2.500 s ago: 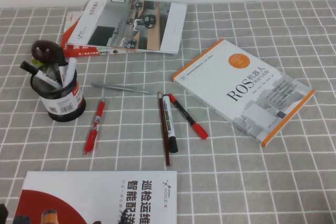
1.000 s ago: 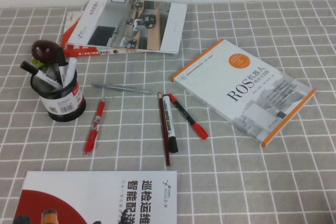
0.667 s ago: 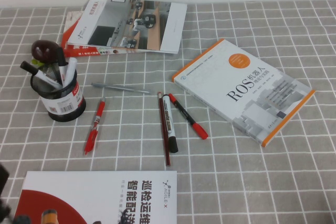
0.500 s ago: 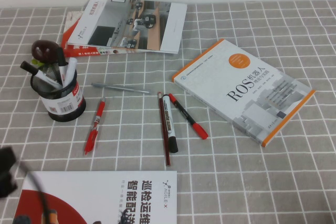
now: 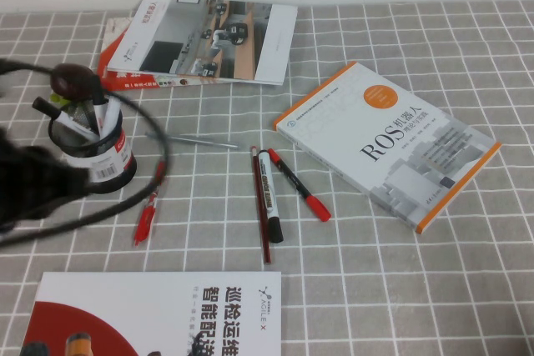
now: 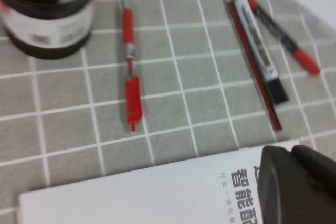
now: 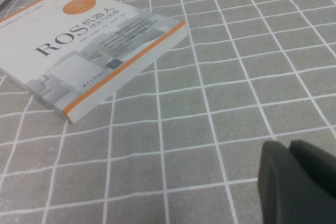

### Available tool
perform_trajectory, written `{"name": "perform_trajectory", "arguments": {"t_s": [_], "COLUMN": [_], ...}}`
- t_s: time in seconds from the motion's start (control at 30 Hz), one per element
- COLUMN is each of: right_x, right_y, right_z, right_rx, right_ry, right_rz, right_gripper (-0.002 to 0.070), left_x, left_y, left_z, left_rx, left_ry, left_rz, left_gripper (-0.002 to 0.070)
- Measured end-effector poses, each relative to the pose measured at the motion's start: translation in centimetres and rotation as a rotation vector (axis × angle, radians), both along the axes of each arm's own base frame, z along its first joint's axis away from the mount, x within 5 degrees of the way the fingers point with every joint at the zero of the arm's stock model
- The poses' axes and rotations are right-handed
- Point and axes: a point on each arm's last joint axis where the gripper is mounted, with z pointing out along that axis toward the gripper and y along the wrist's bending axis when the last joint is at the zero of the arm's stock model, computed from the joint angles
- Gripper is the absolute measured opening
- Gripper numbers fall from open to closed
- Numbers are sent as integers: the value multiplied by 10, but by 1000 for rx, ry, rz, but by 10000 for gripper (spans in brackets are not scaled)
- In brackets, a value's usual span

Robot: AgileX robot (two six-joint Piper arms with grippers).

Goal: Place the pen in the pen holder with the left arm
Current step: Pick up the pen on the table

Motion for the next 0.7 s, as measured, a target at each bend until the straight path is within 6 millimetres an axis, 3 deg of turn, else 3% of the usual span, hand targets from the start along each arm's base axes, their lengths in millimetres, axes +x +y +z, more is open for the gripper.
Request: {"name": "perform_trajectory", "arguments": {"t_s": [0.4,0.7], "right_x": [0,0], "right_y": [0,0], "right_z": [0,0], "right_rx": [0,0], "right_ry": [0,0], "right_rz": [0,0], "right_gripper": [-15,-15], "left_x": [81,125], "left_y": [-81,-147], "left_z": [-30,-48], "left_rx": [233,301], "left_ry": [191,278], "left_rz": [-187,-299], "left_gripper": [-3,-2]}}
